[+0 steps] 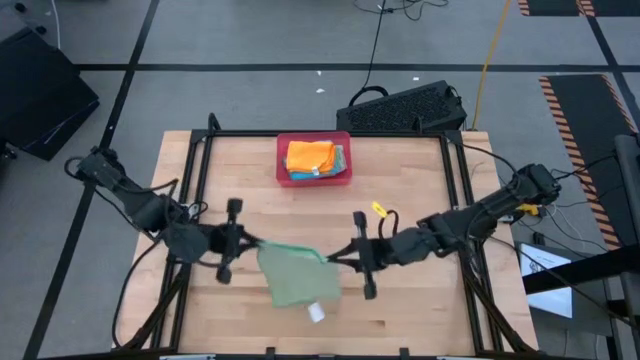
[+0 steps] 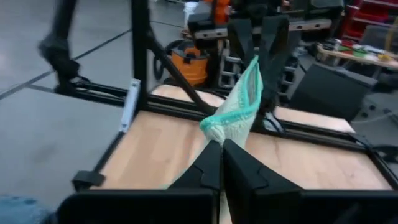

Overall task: Fold microfiber towels
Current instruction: Fold the light green towel

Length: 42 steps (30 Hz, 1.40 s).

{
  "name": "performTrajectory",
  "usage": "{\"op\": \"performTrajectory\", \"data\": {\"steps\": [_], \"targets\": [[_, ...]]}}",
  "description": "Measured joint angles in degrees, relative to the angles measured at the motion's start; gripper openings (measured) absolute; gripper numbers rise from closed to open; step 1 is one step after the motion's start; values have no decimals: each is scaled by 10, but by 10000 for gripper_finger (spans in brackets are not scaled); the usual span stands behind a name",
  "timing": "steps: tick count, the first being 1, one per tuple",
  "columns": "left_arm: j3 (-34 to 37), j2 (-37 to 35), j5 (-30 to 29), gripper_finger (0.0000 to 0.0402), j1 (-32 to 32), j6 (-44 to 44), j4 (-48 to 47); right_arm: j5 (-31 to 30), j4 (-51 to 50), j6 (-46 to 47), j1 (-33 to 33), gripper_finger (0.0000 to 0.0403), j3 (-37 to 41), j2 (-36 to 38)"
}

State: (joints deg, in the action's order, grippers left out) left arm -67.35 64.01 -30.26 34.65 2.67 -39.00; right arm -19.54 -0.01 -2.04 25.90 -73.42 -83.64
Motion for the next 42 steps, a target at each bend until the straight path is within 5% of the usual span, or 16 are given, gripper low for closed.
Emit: {"op": "performTrajectory", "data": {"steps": [10, 16, 22, 34, 42], "targets": [[79, 2, -36, 7, -143, -6, -12, 2, 18, -15, -138, 0, 100, 4], [144, 2, 15, 11, -190, 6, 0, 79, 84, 28, -202, 0, 178, 4], [221, 2, 107, 5, -185, 8, 84, 137, 201, 64, -202, 0, 257, 0], [312, 2, 138, 8, -141, 42, 163, 199, 393, 163, -172, 0, 309, -109], [367, 7, 148, 11, -118, 84, 245, 214, 437, 212, -152, 0, 309, -173]]}}
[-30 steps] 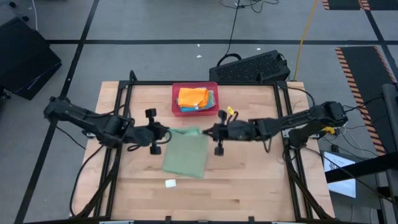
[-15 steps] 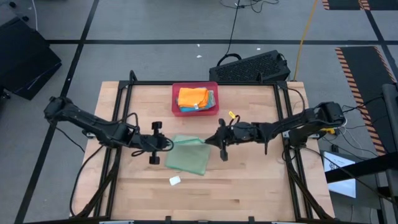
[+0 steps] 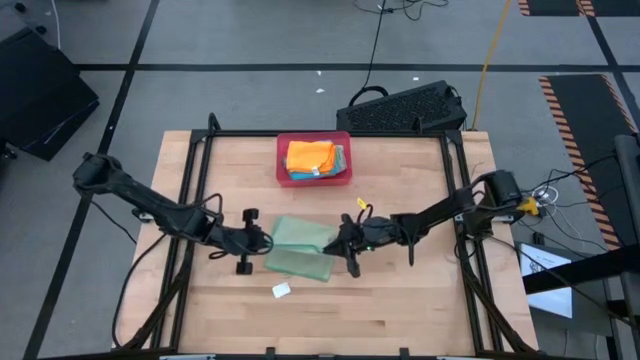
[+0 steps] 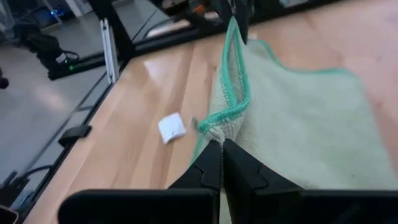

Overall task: Fold microfiber towels
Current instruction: Fold the light green towel

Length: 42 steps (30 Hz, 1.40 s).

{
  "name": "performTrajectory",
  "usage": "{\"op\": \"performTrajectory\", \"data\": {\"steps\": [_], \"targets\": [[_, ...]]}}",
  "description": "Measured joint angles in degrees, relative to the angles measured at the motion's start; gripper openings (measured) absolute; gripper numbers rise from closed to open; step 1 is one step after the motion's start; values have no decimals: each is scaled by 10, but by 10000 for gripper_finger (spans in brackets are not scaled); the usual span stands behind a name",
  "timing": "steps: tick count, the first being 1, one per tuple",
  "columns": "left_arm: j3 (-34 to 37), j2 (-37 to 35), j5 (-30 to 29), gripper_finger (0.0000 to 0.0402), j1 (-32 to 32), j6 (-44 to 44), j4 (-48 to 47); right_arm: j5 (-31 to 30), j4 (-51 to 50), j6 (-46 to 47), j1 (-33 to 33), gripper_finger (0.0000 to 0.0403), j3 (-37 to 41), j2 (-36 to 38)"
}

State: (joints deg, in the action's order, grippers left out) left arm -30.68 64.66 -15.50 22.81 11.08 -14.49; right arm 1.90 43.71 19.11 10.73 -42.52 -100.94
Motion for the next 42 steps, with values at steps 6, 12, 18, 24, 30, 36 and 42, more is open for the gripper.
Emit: {"op": "performTrajectory", "data": {"steps": [6, 12, 18, 24, 30, 36, 42], "targets": [[28, 24, 18, 7, 17, 15, 76, 16, -4, 12, 8, 0, 0, -19], [30, 66, 18, 19, 22, 51, 102, 34, -8, 12, 15, 13, 0, -29], [30, 93, 58, 23, 23, 129, 143, 82, -9, 14, 15, 56, 1, -25], [27, 72, 108, 82, 25, 161, 160, 119, -51, 13, 12, 105, 0, -16], [26, 16, 110, 184, 21, 146, 158, 75, -90, 33, 9, 120, 1, -8], [25, -40, -64, 240, -18, 56, 145, -96, -84, 101, 5, 125, 1, -7], [25, 6, -3, 244, -114, 21, 92, -140, -93, 152, -25, 165, 0, -18]]}}
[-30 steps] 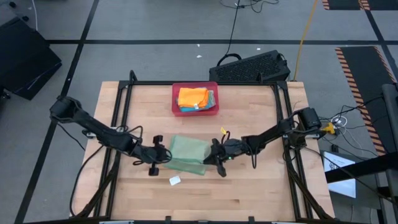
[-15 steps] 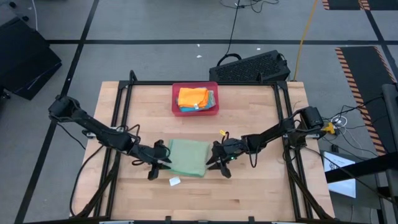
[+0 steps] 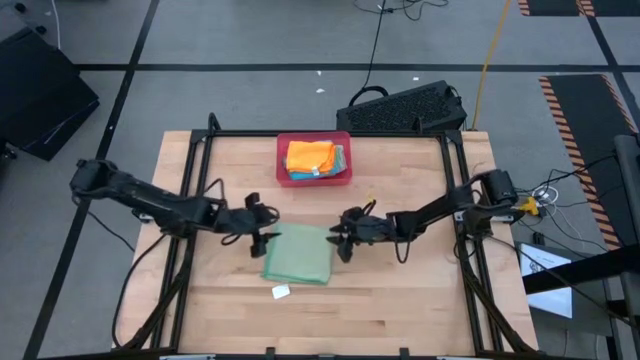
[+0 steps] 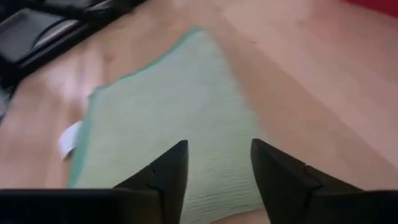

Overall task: Fold microfiber towels
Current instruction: Fold the light green towel

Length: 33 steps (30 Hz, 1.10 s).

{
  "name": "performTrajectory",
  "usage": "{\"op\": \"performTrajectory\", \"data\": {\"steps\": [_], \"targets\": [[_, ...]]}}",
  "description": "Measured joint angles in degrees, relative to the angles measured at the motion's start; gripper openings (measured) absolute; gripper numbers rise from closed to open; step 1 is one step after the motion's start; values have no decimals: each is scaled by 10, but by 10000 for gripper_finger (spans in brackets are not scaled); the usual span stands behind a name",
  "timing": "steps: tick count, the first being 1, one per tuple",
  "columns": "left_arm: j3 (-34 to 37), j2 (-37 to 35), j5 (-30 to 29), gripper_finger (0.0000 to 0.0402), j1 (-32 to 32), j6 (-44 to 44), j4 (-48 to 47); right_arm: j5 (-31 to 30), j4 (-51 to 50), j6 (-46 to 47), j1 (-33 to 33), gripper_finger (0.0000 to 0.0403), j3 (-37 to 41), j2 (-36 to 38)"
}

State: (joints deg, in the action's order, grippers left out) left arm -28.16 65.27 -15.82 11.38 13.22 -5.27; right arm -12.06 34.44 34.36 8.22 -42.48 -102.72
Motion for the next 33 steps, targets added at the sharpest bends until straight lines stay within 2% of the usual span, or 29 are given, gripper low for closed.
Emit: {"op": "performTrajectory", "data": {"steps": [8, 14, 20, 23, 28, 33], "targets": [[0, 91, 62, 249, -77, -36, 26, 1, 14, 59, -14, 235, -2, -40], [0, 120, 116, 277, -111, -68, 84, 11, 26, 78, -19, 226, -10, -70], [0, 121, 180, 285, -144, -85, 60, 34, 19, 61, -24, 212, -20, -67], [0, 121, 193, 270, -160, -86, 38, 33, -1, 49, -29, 219, -20, -50], [0, 136, 263, 219, -174, -88, 34, 38, -24, 30, -38, 229, -20, -40], [0, 182, 274, 160, -174, -100, 54, 77, -19, 26, -48, 228, -20, -57]]}}
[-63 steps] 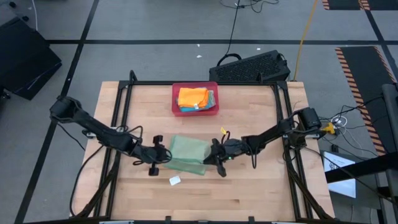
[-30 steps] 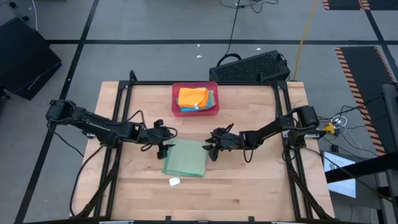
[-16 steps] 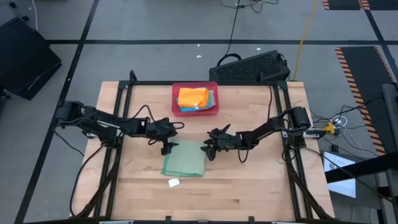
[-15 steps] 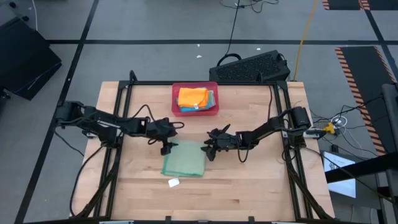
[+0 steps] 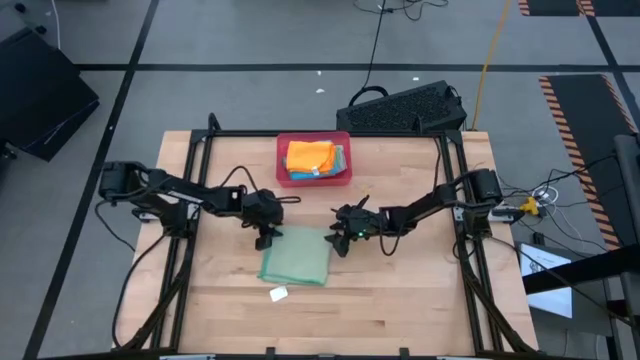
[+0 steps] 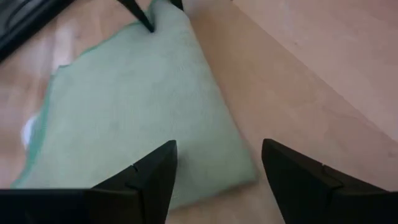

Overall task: Fold microfiber towels
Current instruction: Fold the light green towel

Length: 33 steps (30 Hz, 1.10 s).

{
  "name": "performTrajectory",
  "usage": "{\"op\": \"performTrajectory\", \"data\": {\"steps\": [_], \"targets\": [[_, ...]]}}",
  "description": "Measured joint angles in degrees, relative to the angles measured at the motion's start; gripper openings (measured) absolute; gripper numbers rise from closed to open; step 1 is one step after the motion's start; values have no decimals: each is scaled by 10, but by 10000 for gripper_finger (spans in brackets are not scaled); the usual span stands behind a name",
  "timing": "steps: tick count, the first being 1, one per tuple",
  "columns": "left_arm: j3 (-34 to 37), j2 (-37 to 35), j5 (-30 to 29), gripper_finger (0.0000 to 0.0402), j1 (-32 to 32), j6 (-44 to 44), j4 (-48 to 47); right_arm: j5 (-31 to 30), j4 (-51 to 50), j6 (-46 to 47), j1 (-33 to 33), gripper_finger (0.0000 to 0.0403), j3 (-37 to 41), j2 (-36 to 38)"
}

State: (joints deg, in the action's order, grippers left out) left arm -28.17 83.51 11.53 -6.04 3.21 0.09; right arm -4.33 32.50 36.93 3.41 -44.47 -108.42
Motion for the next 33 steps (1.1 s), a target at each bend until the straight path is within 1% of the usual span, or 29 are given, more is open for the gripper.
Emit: {"op": "performTrajectory", "data": {"steps": [2, 5, 8, 9, 11, 15, 16, 17, 21, 25, 28, 30, 33], "targets": [[-1, 13, 5, 134, 0, -10, 11, 15, 12, 1, -1, 222, 0, -6], [-1, 17, 5, 85, 2, -19, 9, 10, 13, 0, 3, 205, 0, -8], [-1, 9, -3, 27, 6, -9, 2, 6, 13, -8, 8, 171, 0, -9], [-1, 4, -12, 16, 9, -2, -1, 9, 15, -13, 10, 155, 0, -9], [0, -4, -25, 14, 15, 10, -2, 16, 16, -28, 14, 119, 0, -10], [1, -41, -60, 19, 39, 10, -4, 17, 21, -71, 12, 32, 0, -9], [1, -49, -71, 17, 46, 10, -8, 17, 31, -85, 10, 18, 0, -9], [1, -59, -81, 13, 52, 11, -12, 17, 46, -97, 8, 12, 1, -8], [1, -88, -125, 9, 80, 18, -24, 16, 84, -128, 4, 18, 0, 7], [1, -118, -158, 17, 115, 12, -39, 13, 80, -193, 9, 7, 0, 30], [1, -144, -185, 8, 144, 12, -57, 11, 75, -229, 19, 8, 0, 49], [1, -160, -197, 7, 170, 14, -68, -5, 61, -256, 29, 9, 0, 60], [1, -178, -205, 13, 223, 8, -68, -61, 55, -331, 56, 8, 0, 63]]}}
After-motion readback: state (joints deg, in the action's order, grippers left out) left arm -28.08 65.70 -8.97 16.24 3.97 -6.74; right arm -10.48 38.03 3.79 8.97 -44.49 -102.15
